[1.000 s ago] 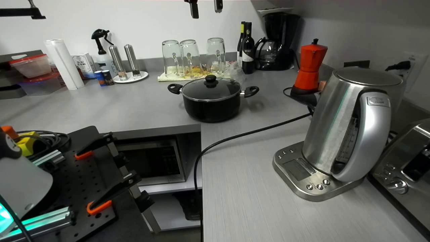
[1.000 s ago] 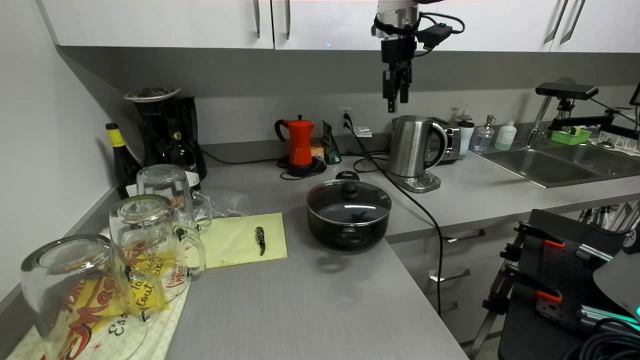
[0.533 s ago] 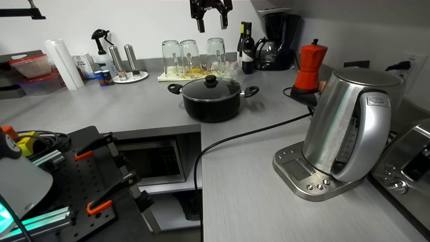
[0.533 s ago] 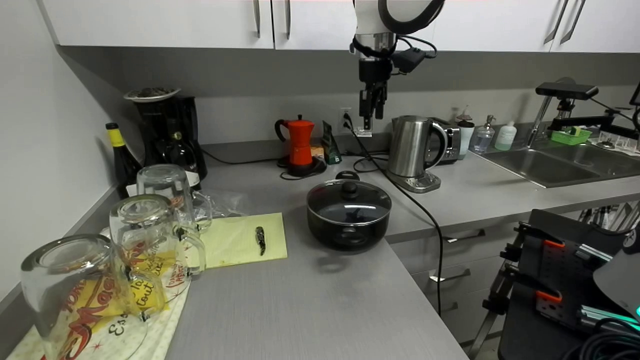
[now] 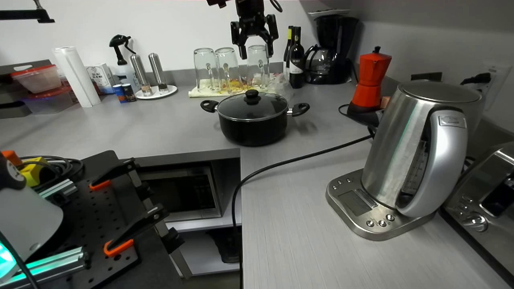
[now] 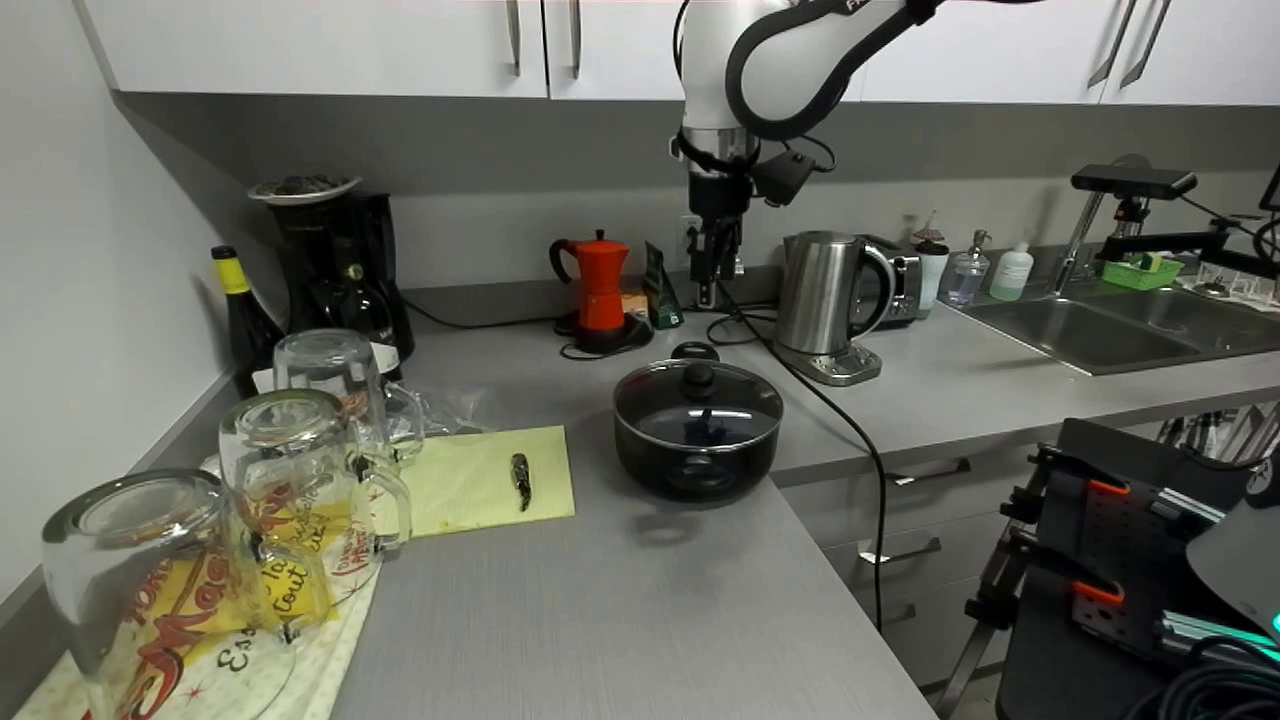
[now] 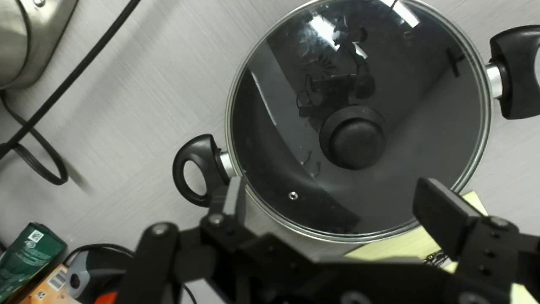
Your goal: Remove the glass lid from the black pot and put it on the counter
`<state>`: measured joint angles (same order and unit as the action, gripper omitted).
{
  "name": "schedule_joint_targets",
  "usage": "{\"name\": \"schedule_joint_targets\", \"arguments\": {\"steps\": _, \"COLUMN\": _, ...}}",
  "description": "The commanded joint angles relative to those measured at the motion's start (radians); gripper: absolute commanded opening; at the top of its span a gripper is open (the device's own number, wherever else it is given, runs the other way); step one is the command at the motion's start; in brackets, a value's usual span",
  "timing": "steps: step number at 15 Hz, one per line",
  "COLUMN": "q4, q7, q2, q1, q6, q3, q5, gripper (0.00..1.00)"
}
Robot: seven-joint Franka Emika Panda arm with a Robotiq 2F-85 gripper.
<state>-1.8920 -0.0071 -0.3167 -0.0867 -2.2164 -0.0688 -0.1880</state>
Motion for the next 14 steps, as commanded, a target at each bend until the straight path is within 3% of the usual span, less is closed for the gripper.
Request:
{"name": "schedule_joint_targets", "arguments": {"steps": 1, "q4": 0.037, "q7": -0.060, "q2": -0.061, "q1": -0.002, "q6": -0.042, "q3": -0.008, "q5": 0.013, "gripper": 1.00}}
{"name": "schedule_joint_targets", "arguments": {"steps": 14, "q4": 0.055, "q7": -0.153, "q2": -0.181, "q1": 0.001, "q6": -0.045, "q3": -0.031, "q5": 0.032, "gripper": 1.00}}
